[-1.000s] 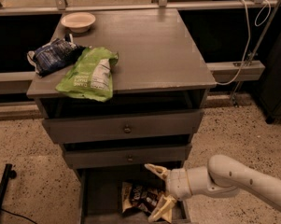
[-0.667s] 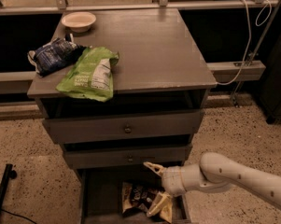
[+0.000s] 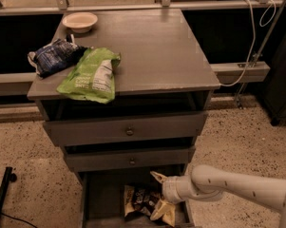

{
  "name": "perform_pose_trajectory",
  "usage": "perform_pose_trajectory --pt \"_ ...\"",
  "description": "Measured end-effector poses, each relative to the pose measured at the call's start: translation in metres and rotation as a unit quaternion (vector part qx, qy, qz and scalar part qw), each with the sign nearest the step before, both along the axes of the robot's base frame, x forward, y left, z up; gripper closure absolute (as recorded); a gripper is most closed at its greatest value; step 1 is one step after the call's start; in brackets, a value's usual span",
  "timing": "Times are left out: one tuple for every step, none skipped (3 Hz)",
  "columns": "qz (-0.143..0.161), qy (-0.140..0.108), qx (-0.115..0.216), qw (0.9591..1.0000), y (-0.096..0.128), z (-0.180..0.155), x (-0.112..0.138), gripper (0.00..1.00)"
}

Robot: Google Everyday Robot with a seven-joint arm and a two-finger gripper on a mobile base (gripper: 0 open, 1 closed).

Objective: Pick brown chip bag from bottom drawer and place on counter

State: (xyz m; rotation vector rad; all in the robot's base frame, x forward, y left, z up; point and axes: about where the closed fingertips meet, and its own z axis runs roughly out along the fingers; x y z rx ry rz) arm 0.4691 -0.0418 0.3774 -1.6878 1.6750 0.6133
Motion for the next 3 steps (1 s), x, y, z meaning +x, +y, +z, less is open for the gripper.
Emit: perform_pose_trajectory --pt "-0.044 0.001 -0.016 0.9989 -0.019 -0.043 -0.001 0.00" --pt "-0.079 0.018 -0.023 0.9964 -0.036 -0.085 0.000 0.00" --pt "-0.107 0.050 -0.025 0.9927 -0.047 -0.139 0.004 0.03"
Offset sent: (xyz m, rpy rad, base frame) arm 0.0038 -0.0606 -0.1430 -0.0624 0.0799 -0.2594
